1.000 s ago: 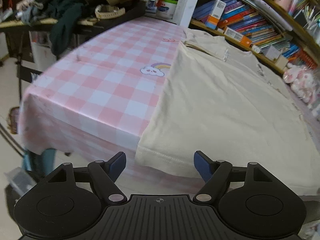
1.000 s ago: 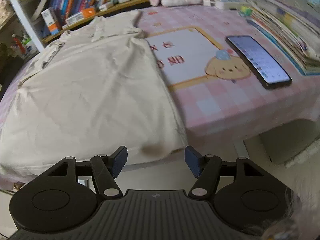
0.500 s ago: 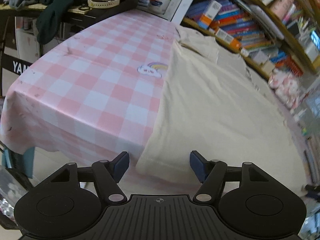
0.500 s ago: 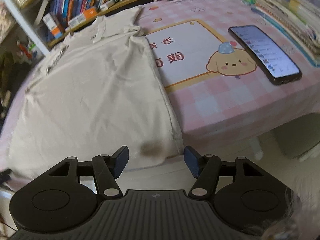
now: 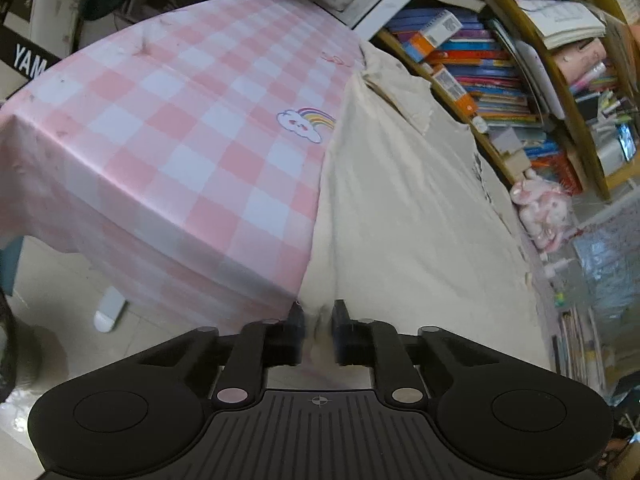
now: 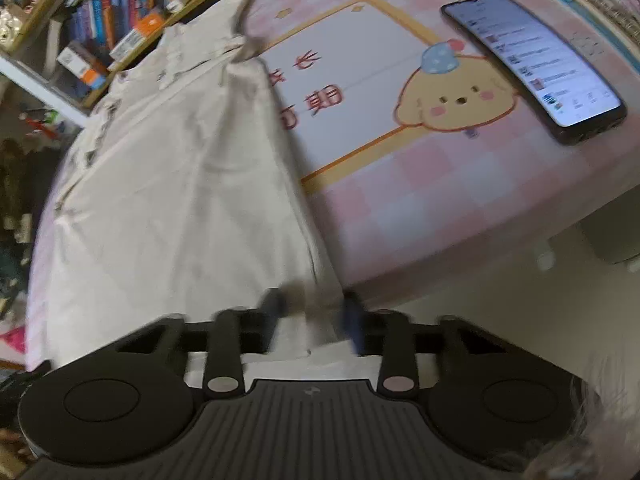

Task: Fold clothes
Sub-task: 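Grasp the shirt hem with both grippers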

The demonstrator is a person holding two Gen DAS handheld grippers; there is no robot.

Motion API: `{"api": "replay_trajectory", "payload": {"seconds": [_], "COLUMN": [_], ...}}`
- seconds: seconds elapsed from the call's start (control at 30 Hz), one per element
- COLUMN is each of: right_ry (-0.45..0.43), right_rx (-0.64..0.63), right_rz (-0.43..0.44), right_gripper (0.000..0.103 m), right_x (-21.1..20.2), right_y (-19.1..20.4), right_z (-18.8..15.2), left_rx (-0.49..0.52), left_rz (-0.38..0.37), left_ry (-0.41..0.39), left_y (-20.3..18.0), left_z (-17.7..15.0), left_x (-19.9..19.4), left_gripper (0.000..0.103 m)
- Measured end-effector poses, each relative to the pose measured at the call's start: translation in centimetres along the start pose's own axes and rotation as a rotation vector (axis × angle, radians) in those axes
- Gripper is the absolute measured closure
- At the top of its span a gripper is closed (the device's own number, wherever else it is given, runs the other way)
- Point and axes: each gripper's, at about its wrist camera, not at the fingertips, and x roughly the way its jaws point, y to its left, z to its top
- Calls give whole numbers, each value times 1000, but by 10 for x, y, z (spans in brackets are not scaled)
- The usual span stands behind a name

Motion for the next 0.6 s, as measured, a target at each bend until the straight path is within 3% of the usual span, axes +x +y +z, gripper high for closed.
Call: {"api": "replay_trajectory", "payload": {"seconds": [0.23,0.6], "right_ry": [-8,42], "right_rx": [-34,-12], "right_rz": [58,15], "right_gripper": [98,92], "right_x": [-16,1], "right_y": [10,11], "right_z": [-6,-1], "left_rx": [31,7], "left_rz": [-18,39], "left_ry": [9,61], "left_y": [-19,-9], "left_z": [5,12], "left_x": [-2,10], "left_gripper": [88,74]}}
